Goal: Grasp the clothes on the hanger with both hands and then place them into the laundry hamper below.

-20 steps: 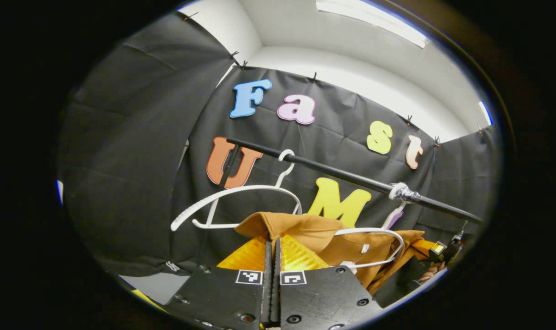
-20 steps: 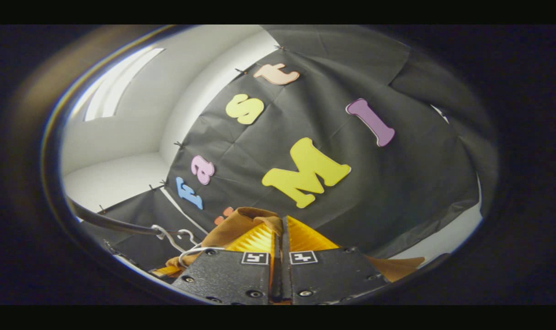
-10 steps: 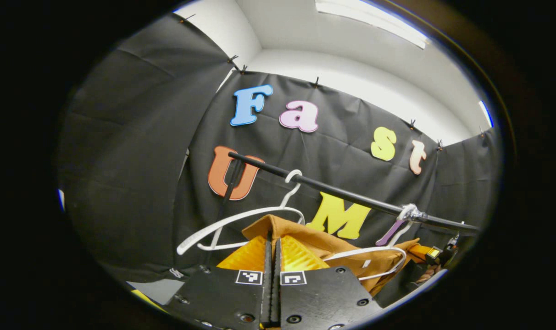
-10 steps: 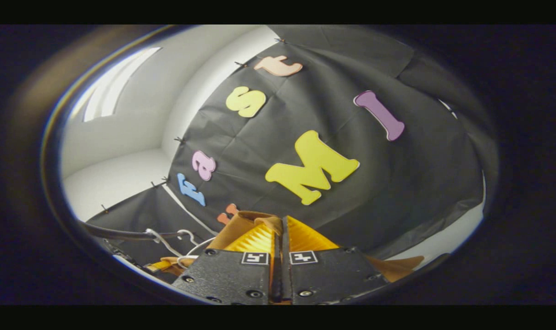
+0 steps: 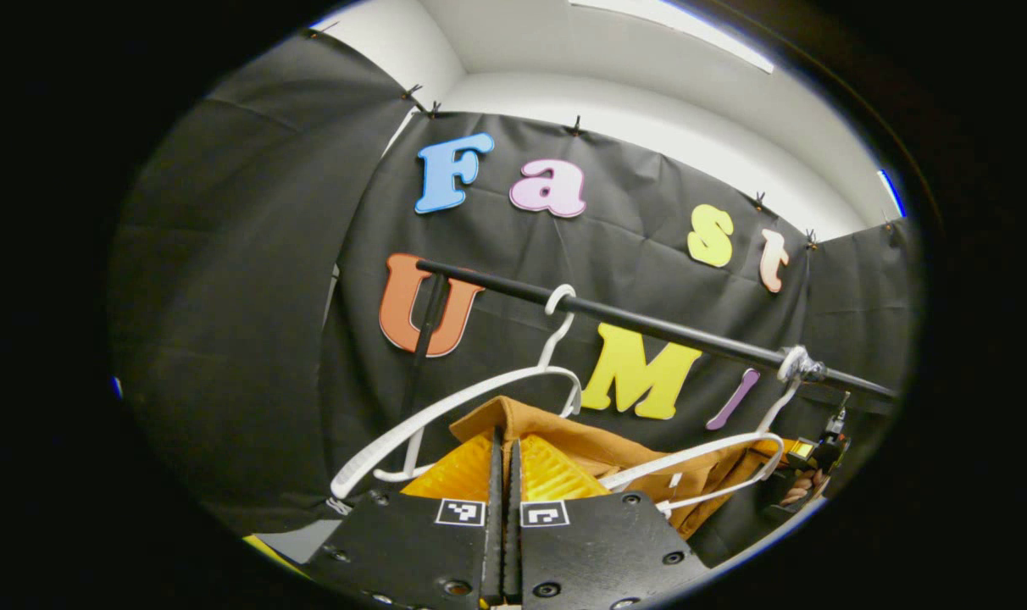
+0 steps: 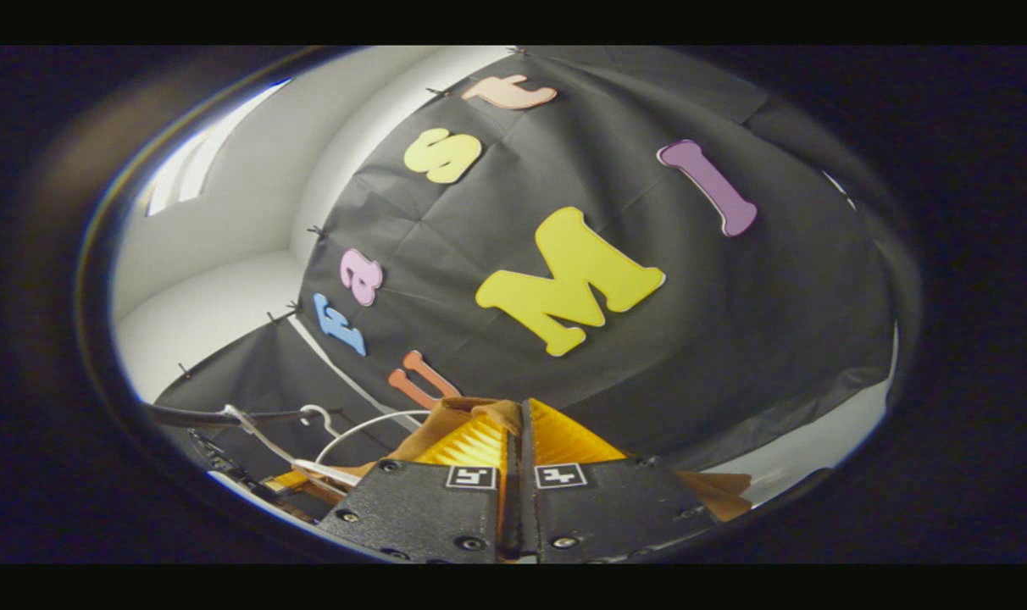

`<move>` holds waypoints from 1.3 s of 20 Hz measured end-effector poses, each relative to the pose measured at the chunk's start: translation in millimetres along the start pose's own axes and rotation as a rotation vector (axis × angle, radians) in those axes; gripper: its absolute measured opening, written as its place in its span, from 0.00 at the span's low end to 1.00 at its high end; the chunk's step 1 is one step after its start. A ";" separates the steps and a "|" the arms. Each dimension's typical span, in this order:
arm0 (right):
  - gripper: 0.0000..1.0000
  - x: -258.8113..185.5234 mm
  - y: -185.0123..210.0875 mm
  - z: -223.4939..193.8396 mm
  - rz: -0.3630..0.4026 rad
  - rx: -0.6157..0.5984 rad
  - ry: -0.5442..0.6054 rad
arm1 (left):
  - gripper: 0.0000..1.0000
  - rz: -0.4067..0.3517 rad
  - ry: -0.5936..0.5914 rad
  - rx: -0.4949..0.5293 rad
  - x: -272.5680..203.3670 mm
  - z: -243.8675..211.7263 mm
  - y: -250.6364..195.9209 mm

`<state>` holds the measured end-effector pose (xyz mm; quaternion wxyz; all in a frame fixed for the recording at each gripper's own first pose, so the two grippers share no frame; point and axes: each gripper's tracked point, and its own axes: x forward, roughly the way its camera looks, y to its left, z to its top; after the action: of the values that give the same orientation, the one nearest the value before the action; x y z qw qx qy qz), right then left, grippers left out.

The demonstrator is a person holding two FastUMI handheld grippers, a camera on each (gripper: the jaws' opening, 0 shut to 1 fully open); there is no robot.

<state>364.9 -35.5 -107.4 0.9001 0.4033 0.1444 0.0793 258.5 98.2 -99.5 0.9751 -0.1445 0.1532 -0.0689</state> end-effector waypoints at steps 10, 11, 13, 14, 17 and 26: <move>0.04 9.9 -24.7 -18.2 0.030 0.140 0.052 | 0.01 -0.059 0.070 -0.106 1.8 -44.3 11.2; 0.04 9.0 -26.9 -18.4 0.032 0.155 0.053 | 0.01 -0.061 0.072 -0.105 0.0 -46.8 12.1; 0.05 6.1 -33.4 -21.8 0.023 0.170 0.065 | 0.02 -0.067 0.098 -0.111 -10.9 -44.7 10.1; 0.02 6.3 -37.3 -23.6 0.012 0.176 0.071 | 0.01 -0.075 0.106 -0.111 -11.7 -48.1 8.5; 0.02 2.8 -44.8 -34.1 -0.007 0.159 0.086 | 0.01 -0.081 0.120 -0.113 -15.3 -57.4 7.7; 0.03 -39.6 -46.3 -75.6 -0.020 0.174 0.112 | 0.01 -0.071 0.194 -0.148 -42.5 -111.7 17.5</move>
<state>304.2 -23.3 -182.2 0.8529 0.4734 0.2048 0.0801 184.4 93.2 -194.7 0.9393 -0.2143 0.2462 -0.1057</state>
